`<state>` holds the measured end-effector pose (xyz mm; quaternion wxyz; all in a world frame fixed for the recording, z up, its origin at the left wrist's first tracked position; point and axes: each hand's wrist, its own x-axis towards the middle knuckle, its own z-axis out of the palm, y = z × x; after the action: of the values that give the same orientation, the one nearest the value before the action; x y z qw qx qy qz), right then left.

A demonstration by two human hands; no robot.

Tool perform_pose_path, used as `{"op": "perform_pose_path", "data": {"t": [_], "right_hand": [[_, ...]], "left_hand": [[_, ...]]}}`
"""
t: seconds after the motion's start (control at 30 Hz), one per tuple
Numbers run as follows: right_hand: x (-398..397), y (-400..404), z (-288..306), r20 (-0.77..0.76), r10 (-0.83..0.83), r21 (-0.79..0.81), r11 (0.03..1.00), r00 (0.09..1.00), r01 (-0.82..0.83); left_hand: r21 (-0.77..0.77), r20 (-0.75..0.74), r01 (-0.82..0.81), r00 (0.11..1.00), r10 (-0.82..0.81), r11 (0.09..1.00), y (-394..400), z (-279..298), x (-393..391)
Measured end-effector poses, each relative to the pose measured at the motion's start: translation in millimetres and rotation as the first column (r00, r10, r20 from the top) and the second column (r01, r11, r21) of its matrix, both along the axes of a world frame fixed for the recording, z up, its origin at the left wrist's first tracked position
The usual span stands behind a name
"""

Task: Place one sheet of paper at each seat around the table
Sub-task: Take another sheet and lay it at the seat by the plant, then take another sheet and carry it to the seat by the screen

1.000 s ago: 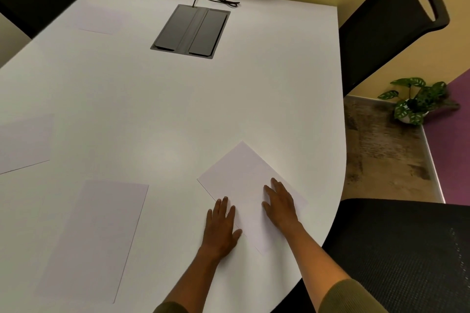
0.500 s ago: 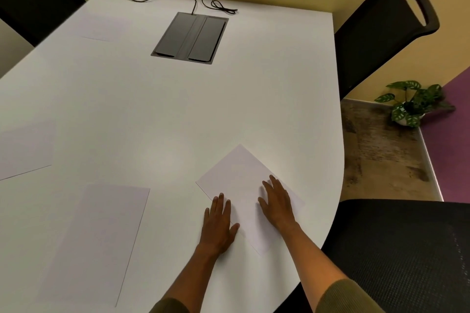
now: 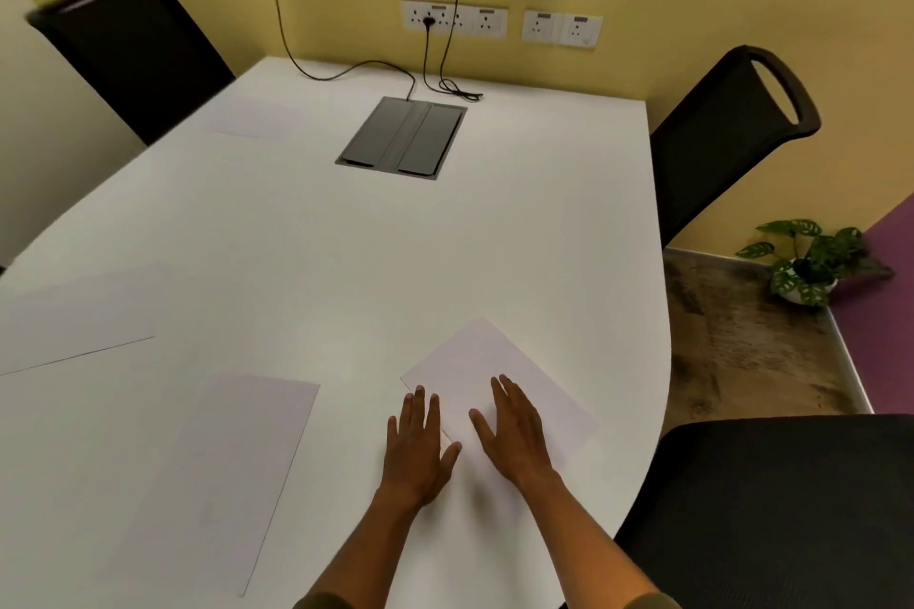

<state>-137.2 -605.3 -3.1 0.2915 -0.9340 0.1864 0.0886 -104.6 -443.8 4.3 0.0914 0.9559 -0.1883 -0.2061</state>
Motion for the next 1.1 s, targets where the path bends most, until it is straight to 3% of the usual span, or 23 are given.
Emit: {"op": "perform_pose_path", "data": {"t": [0.43, 0.77, 1.1], "right_hand": [[-40.6, 108.5, 4.4, 0.018, 0.161, 0.045, 0.986, 0.987, -0.162], [-43.5, 182.6, 0.7, -0.034, 0.275, -0.087, 0.957, 0.961, -0.277], [-14.9, 306.5, -9.6, -0.124, 0.182, -0.154, 0.968, 0.975, -0.200]], "left_hand": [[0.115, 0.006, -0.182, 0.983, 0.183, 0.977, 136.3, 14.6, -54.7], [0.167, 0.021, -0.226, 0.974, 0.226, 0.960, 222.8, 12.5, -49.2], [0.180, -0.003, -0.066, 0.998, 0.068, 0.981, 345.8, -12.1, 11.1]]}}
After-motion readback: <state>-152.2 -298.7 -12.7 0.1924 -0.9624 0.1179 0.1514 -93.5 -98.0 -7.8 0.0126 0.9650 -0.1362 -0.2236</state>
